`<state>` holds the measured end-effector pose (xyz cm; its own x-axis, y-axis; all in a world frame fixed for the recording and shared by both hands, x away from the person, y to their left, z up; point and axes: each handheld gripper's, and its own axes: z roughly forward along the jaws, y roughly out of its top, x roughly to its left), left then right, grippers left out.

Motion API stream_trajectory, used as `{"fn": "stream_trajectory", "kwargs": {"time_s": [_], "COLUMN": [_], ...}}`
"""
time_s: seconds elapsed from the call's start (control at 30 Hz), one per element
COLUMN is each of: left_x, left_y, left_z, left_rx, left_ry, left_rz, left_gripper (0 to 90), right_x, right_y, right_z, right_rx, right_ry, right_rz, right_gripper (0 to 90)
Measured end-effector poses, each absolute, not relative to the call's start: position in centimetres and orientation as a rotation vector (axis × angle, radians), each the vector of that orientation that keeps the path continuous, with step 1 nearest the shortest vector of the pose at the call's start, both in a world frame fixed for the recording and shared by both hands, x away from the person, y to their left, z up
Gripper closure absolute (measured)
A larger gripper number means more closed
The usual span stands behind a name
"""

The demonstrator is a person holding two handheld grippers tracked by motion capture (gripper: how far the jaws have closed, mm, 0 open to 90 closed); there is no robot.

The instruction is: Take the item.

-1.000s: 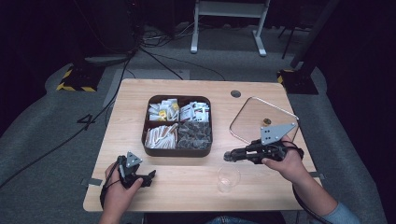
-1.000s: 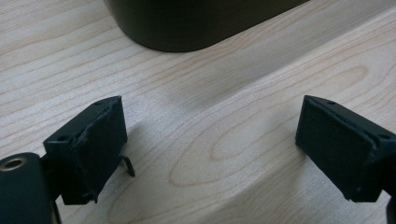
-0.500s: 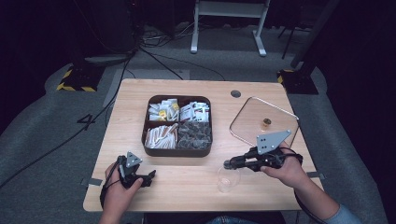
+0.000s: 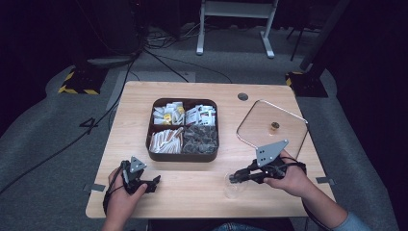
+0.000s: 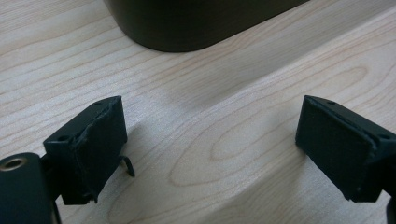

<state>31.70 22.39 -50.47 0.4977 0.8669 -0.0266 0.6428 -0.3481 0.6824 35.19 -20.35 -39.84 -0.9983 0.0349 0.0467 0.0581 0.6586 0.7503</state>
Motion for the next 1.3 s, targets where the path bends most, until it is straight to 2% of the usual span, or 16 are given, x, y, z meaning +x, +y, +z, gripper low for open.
{"fn": "stream_trajectory", "kwargs": {"time_s": [0.3, 0.53, 0.87, 1.3], "left_x": [31.7, 31.7, 31.7, 31.9], "left_y": [22.4, 22.4, 22.4, 22.2], "left_z": [-50.5, -50.5, -50.5, -50.5], "left_rx": [2.105, 2.105, 2.106, 2.113], "left_ry": [1.233, 1.234, 1.233, 1.231], "left_rz": [0.454, 0.453, 0.456, 0.452], "left_gripper": [9.3, 9.3, 9.3, 7.1], "right_x": [35.2, 35.2, 35.5, 35.9], "right_y": [-19.8, -19.8, -20.4, -21.1], "right_z": [-40.6, -40.4, -39.8, -38.7], "right_rx": [-0.074, -0.092, -0.142, -0.259], "right_ry": [-2.859, -2.832, -2.832, -2.792], "right_rz": [-1.211, -1.249, -1.353, -1.524], "right_gripper": [81.8, 62.0, 58.1, 43.3]}}
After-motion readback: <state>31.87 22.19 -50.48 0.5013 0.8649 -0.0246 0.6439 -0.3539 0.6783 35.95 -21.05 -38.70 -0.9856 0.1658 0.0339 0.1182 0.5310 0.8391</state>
